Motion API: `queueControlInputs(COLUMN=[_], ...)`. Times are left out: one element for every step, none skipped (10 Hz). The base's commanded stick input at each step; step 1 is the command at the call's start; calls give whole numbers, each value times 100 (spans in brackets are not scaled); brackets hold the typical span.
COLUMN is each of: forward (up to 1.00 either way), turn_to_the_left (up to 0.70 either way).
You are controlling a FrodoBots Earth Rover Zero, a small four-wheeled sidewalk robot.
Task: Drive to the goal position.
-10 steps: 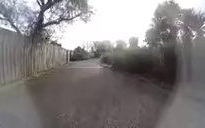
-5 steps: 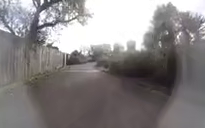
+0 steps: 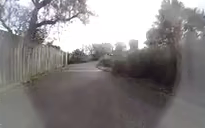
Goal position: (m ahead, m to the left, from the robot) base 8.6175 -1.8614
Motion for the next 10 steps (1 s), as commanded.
queueControlInputs(forward=[70, 70, 70, 70, 70, 70, 70, 70, 70, 70], turn_to_the_left=[0, 0, 0, 0, 0, 0, 0, 0, 0, 0])
